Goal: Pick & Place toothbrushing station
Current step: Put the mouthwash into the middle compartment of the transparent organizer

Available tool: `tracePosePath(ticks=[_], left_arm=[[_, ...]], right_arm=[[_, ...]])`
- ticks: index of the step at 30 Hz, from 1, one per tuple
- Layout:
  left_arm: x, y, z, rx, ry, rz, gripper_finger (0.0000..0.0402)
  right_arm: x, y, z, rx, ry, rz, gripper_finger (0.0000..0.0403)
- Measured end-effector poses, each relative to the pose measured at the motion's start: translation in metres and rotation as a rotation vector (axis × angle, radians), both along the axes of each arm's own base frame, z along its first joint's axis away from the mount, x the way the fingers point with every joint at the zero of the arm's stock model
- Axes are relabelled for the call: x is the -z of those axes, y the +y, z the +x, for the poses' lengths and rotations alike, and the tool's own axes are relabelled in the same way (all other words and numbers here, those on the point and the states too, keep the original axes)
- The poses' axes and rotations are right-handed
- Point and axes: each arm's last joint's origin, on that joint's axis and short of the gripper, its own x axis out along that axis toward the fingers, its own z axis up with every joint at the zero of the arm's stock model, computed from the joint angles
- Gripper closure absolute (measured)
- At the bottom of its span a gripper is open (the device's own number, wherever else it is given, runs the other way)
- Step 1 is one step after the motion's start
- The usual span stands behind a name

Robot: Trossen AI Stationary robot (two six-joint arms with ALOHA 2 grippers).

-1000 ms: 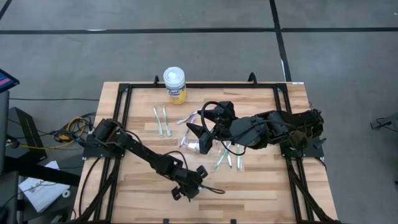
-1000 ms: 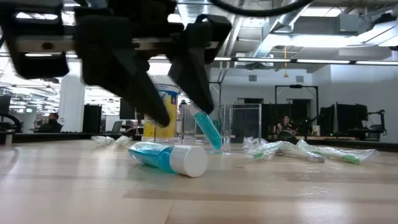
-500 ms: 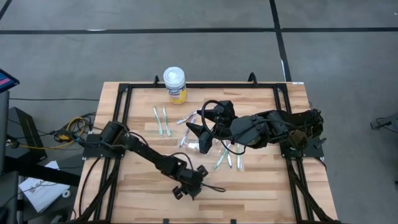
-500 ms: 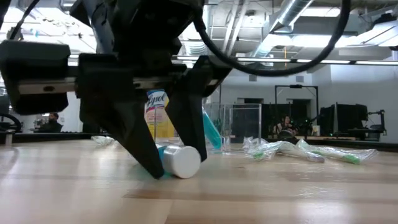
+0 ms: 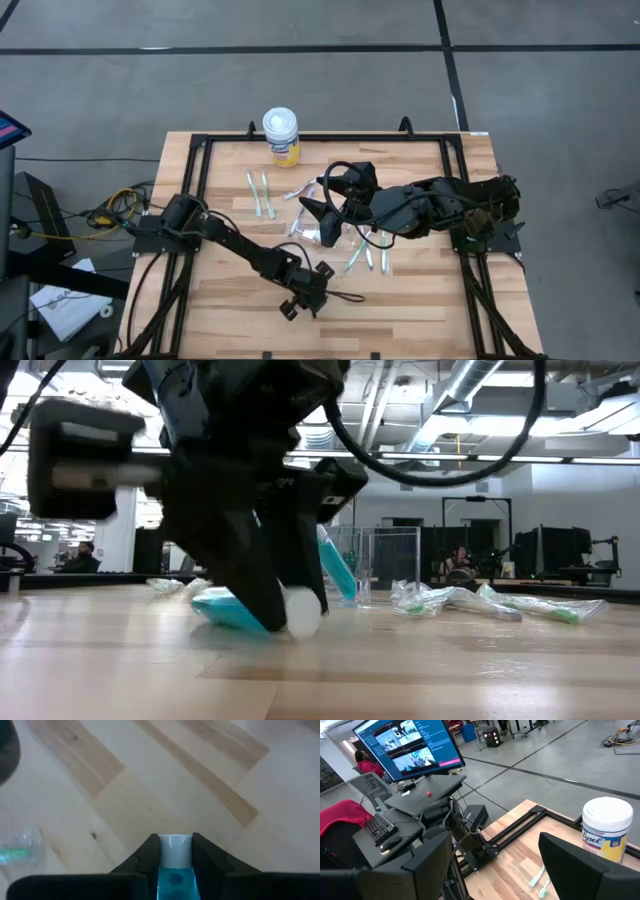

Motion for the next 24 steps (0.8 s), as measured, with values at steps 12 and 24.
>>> tracePosePath(ticks=[12,24], left_arm=[[-0.151,0.028,-0.007,-0.09,-0.438,-0.518,0.0325],[-0.192,0.114,-0.048,-0.213,-0.835,-0.772,0.0325]], right_arm=[[-0.007,0.002,-0.001,-0.022,-0.04,-0.037,0.0113],[-0.06,0.007,-0.049,-0.09,-0.239,-0.131,0.0113]])
